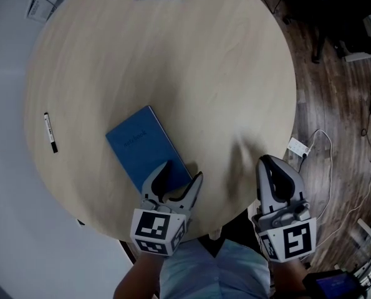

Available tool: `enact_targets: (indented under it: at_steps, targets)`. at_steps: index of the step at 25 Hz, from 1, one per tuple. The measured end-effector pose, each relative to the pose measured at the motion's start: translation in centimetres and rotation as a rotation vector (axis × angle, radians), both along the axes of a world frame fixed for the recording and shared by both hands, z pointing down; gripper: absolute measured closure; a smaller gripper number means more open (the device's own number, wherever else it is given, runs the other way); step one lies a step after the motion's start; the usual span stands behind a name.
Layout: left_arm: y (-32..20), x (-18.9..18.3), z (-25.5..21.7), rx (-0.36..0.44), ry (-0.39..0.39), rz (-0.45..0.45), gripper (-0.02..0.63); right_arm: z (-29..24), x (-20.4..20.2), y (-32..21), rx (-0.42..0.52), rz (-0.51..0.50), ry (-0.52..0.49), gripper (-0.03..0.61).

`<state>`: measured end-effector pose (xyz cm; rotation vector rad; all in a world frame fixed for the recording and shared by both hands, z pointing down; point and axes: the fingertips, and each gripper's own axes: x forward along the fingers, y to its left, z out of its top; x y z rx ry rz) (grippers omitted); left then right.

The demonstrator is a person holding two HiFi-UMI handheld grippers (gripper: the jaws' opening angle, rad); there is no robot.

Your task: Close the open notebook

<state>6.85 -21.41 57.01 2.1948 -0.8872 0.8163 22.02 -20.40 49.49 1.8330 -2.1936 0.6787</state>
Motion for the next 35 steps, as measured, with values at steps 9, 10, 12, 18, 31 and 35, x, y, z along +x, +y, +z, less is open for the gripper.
enact_targets:
  at_steps: [9, 10, 12, 18, 31, 35]
  targets:
    - [0.4, 0.5, -3.1, 0.059, 0.015, -0.042, 0.293, -3.6, 0.2, 0.2, 0.066, -0.031, 0.002, 0.529]
    - [0.6, 0.3, -4.0, 0.077, 0.023, -0.054, 0.293, -4.3, 0.1, 0.1, 0.077, -0.038, 0.002, 0.529]
    - [0.8, -0.3, -6.5, 0.120, 0.040, -0.089, 0.293, -6.0, -0.3, 0.1, 0.102, -0.061, 0.003, 0.529]
    - [2.6, -3.9, -16.5, 0.297, 0.124, -0.268, 0.295, -13.5, -2.9, 0.8, 0.219, -0.170, 0.021, 0.529]
    - [12.8, -13.2, -34.0, 0.765, 0.112, -0.650, 0.472, -24.0, -10.7, 7.0, 0.407, -0.426, 0.072, 0.529]
    - [15.2, -14.4, -35.8, 0.860, 0.048, -0.703, 0.586, -25.5, -11.9, 8.2, 0.455, -0.458, 0.086, 0.529]
